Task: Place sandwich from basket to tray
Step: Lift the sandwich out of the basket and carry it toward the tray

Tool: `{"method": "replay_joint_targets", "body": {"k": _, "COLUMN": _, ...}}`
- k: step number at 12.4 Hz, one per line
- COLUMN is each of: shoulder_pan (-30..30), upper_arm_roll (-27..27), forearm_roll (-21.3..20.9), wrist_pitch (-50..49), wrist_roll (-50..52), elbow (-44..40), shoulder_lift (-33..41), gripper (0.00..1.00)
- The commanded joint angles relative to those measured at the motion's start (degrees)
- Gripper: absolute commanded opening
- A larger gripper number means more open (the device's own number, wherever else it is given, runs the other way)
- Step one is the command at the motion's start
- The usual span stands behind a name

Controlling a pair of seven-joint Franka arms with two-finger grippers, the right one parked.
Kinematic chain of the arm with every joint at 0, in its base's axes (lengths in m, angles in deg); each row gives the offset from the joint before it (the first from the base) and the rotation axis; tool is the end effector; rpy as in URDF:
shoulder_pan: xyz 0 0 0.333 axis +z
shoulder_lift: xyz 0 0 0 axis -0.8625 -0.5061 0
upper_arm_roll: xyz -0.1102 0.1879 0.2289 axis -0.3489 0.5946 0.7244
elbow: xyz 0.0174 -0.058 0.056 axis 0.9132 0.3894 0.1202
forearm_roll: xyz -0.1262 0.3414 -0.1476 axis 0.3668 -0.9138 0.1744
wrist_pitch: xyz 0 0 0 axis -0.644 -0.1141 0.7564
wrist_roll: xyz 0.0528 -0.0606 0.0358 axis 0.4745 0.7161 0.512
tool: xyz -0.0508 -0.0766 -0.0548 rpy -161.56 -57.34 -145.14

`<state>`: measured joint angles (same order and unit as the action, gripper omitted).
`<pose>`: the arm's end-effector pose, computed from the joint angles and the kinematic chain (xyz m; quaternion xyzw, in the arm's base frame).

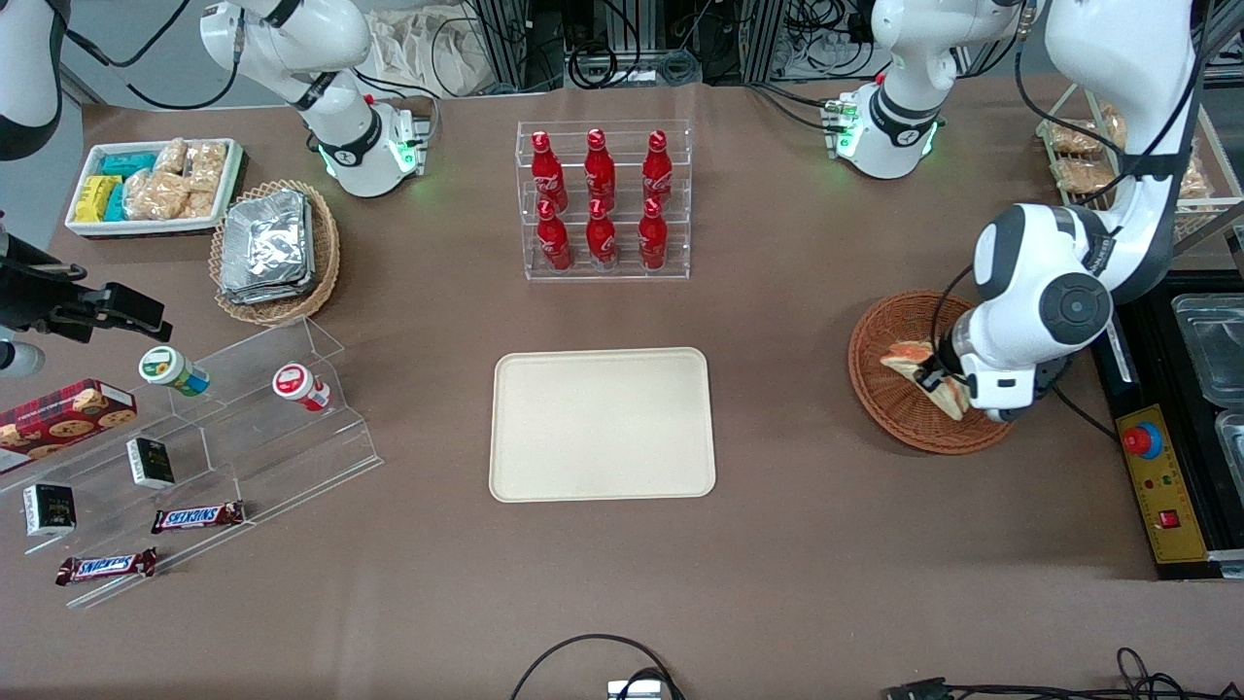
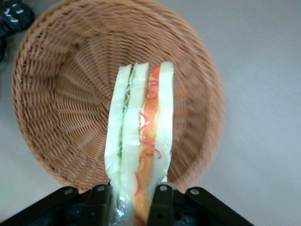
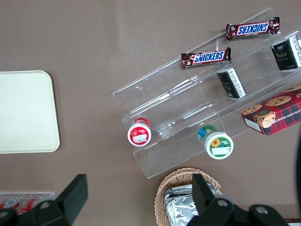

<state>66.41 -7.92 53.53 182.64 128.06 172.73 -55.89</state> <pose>0.5550 -0.1015 0.3345 -0.9293 -0.3548 0.0889 0.0509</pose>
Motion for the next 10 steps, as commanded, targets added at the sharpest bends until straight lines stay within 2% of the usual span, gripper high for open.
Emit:
{"method": "replay_joint_targets", "body": {"k": 1, "shoulder_pan": -0.7, "upper_arm_roll": -6.5, "forearm_roll": -0.3, "wrist_pitch": -7.9, "wrist_roll": 0.7, "elbow": -9.8, "shoulder_lift": -3.1, "gripper": 0.0}}
{"method": "replay_joint_targets", "body": {"k": 5, "shoulder_pan": -0.7, "upper_arm_roll": -18.0, "forearm_roll": -0.8, "wrist_pitch": -9.0, "wrist_roll": 1.5, "elbow": -19.7, "shoulder_lift": -11.0, "gripper": 0.0}}
{"method": "replay_joint_targets", "body": {"k": 6, "shoulder_pan": -1.7, "upper_arm_roll": -20.3, "forearm_roll": -3.3, "wrist_pitch": -8.5, "wrist_roll": 1.8, "elbow": -21.3, "shoulder_lift": -14.0, "gripper": 0.0}}
{"method": "replay_joint_targets", "body": {"k": 8, "shoulder_pan": -9.3, "upper_arm_roll": -19.9, "forearm_roll": -9.7, "wrist_pitch": -8.5, "wrist_roll": 4.9, "elbow": -27.8, "shoulder_lift": -21.6, "gripper": 0.0}}
{"method": "replay_joint_targets", "body": {"k": 10, "shoulder_pan": -13.2, "upper_arm_roll": -19.9, "forearm_roll": -14.2, "wrist_pitch": -8.5, "wrist_roll": 5.7, "elbow": -34.3, "shoulder_lift": -29.5, "gripper": 0.0}}
